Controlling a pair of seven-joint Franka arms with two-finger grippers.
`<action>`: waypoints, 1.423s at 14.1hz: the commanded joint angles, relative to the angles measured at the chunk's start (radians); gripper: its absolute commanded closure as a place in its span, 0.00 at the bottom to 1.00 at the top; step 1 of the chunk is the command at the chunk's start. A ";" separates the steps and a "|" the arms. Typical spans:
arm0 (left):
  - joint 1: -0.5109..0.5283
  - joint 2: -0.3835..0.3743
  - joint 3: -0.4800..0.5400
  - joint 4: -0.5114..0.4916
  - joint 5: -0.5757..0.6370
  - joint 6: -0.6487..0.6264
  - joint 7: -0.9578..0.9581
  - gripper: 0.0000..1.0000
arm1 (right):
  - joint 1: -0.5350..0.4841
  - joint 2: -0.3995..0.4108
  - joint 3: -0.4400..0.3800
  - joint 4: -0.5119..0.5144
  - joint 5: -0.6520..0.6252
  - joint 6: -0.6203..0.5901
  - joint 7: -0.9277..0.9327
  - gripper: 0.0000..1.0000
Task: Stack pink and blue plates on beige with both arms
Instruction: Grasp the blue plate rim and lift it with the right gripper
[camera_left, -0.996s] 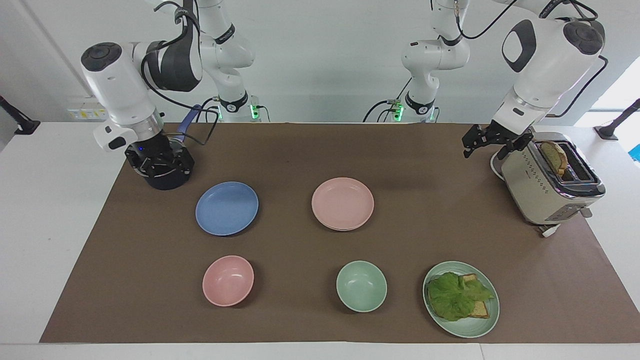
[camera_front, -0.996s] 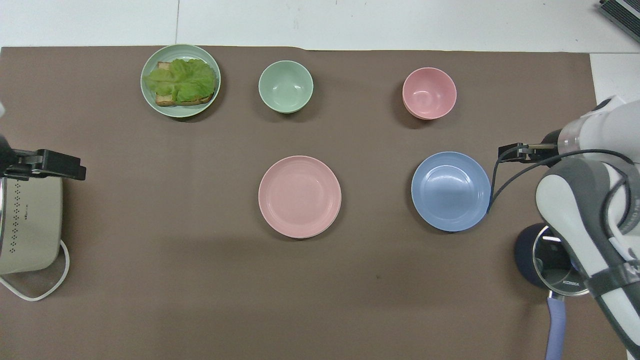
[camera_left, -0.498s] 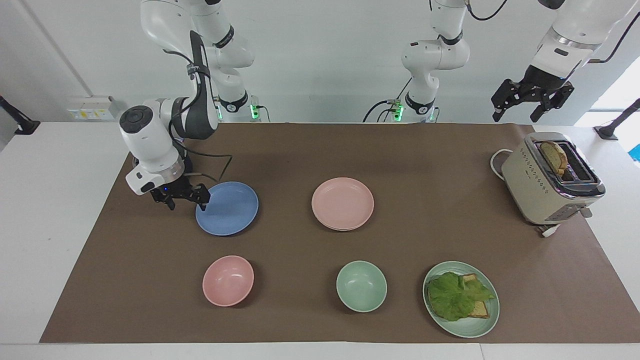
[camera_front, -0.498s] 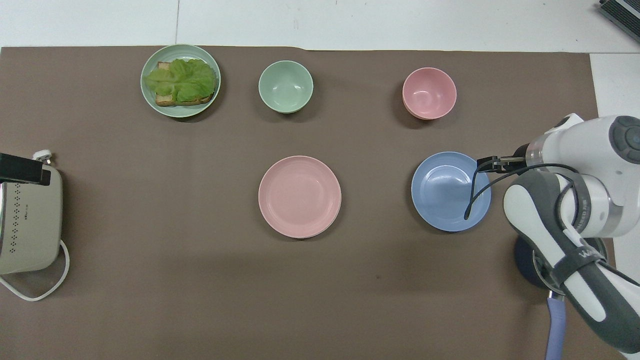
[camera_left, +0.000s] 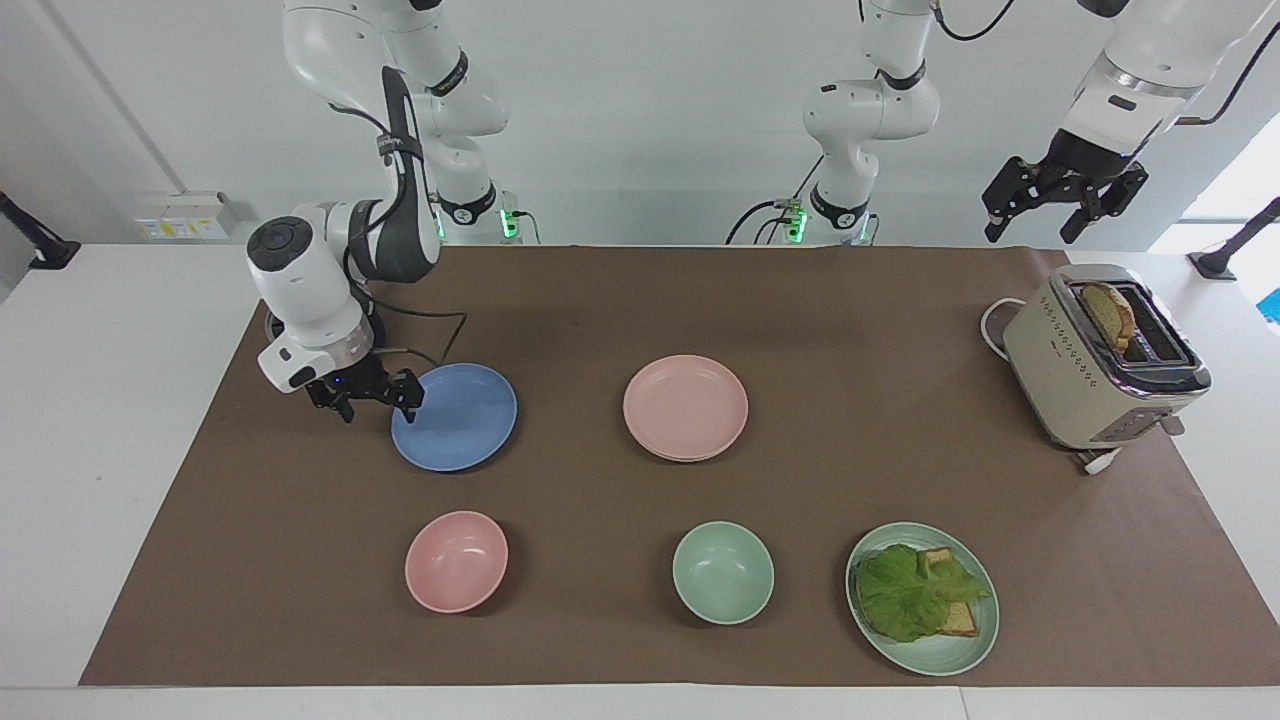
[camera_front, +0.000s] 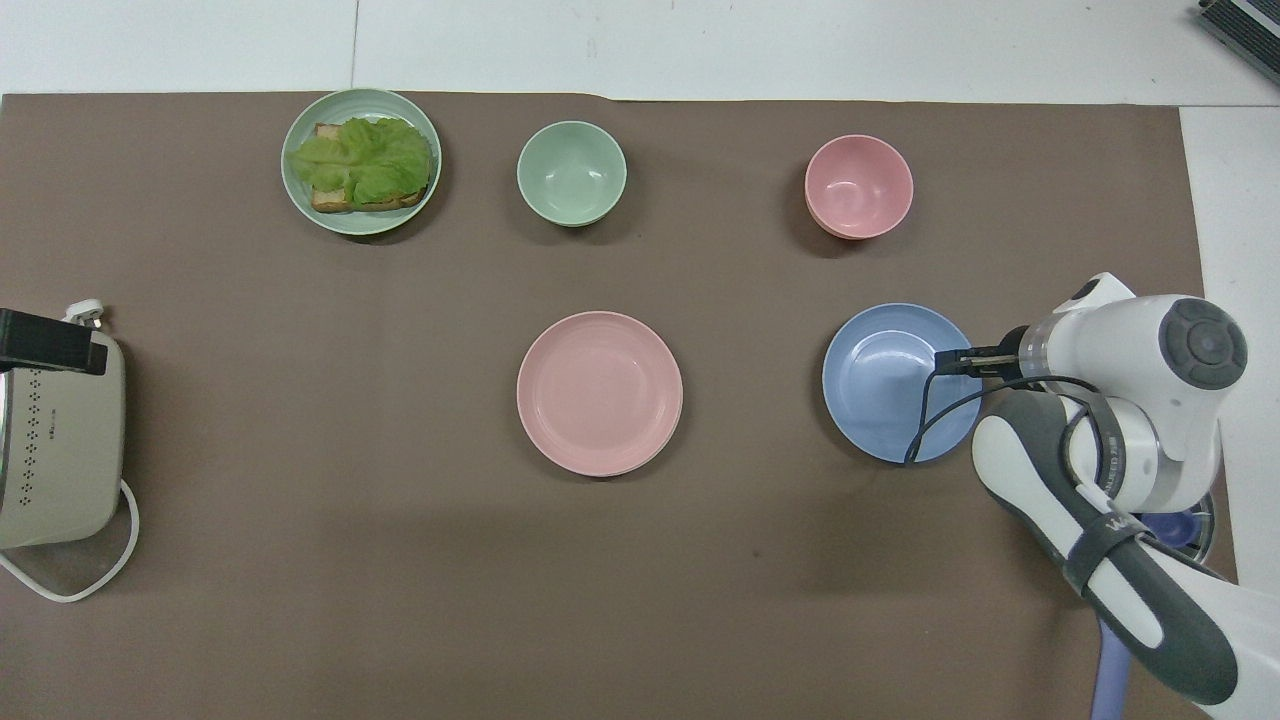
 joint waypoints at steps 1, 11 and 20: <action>-0.005 -0.005 -0.001 0.010 0.012 -0.030 -0.010 0.00 | -0.009 -0.006 0.004 -0.021 0.075 0.027 -0.047 0.30; 0.007 -0.005 0.000 0.010 0.014 -0.028 -0.010 0.00 | -0.018 -0.009 0.003 -0.009 0.105 0.013 -0.064 1.00; 0.007 -0.005 0.000 0.010 0.014 -0.028 -0.010 0.00 | 0.002 -0.155 0.015 0.046 0.143 -0.180 -0.053 1.00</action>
